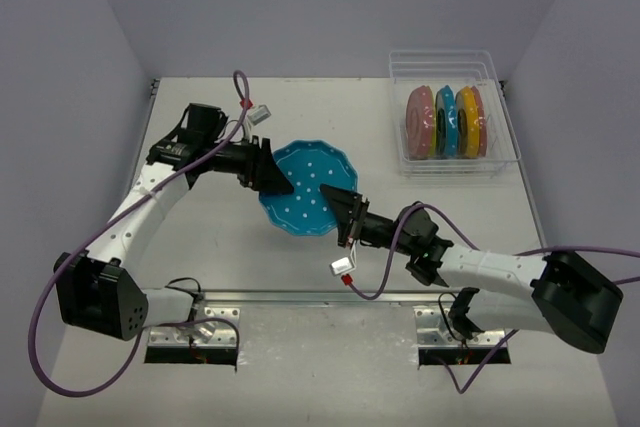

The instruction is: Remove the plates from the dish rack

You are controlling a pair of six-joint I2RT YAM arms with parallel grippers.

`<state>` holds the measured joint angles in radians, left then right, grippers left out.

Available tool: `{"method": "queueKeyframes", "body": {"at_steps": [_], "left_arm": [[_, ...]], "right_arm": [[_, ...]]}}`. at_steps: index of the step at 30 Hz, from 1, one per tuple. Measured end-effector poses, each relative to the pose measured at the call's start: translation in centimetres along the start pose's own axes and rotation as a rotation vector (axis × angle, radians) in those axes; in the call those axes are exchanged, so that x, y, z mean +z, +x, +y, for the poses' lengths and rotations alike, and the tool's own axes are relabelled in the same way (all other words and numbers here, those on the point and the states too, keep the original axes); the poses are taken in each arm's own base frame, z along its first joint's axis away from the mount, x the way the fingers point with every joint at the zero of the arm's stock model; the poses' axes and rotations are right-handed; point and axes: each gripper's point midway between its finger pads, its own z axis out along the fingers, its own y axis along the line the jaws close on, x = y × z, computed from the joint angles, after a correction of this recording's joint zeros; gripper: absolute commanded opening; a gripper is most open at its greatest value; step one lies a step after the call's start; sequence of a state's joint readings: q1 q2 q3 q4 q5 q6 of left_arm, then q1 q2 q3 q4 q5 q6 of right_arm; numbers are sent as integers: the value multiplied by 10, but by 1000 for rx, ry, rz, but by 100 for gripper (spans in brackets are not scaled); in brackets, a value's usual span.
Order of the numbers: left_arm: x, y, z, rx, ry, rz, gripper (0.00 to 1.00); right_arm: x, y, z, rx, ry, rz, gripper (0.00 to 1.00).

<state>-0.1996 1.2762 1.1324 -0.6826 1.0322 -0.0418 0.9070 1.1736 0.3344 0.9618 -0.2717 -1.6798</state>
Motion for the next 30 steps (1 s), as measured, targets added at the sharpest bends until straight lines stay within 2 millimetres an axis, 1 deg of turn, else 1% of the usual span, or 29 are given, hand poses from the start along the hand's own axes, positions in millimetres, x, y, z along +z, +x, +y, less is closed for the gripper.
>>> {"method": "queueKeyframes", "body": {"at_steps": [1,3,4,5,7,8,10,11,15,16,19,22,24,28,30], "left_arm": [[2,4,-2,-1,15,12,42],[4,11,-5,-6,40,31,34],[4,12,-7,-13,53,34,27],[3,12,-9,-21,68,34,17],[1,11,-15,-61,91,34,3],[0,11,-16,-92,93,36,1],[0,12,-18,-124,100,39,0],[0,11,-17,-109,102,37,0],[0,11,-12,-91,107,24,0],[0,12,-11,-98,107,22,0],[-4,8,-4,-128,109,3,0],[-11,-4,6,-171,112,-34,0],[-19,-18,20,-200,91,-77,0],[-43,-60,79,-253,-70,-215,0],[-55,-78,113,-283,-165,-271,0]], "right_arm": [[0,1,1,1,-3,4,0],[0,1,2,-3,-7,9,1],[0,2,2,-8,-9,12,3],[0,3,3,-14,-11,16,11],[-1,3,4,-42,-20,23,23],[-2,4,5,-64,-26,29,35],[-3,5,5,-86,-30,35,59],[-3,6,4,-76,-24,43,68],[-8,17,-9,-52,17,99,97],[-9,20,-12,-49,27,115,99],[-15,30,-19,-33,42,169,99],[-24,42,-21,-8,36,235,99],[-32,51,-21,9,30,286,99],[-53,69,-20,91,18,403,99],[-61,78,-10,171,-29,462,99]]}}
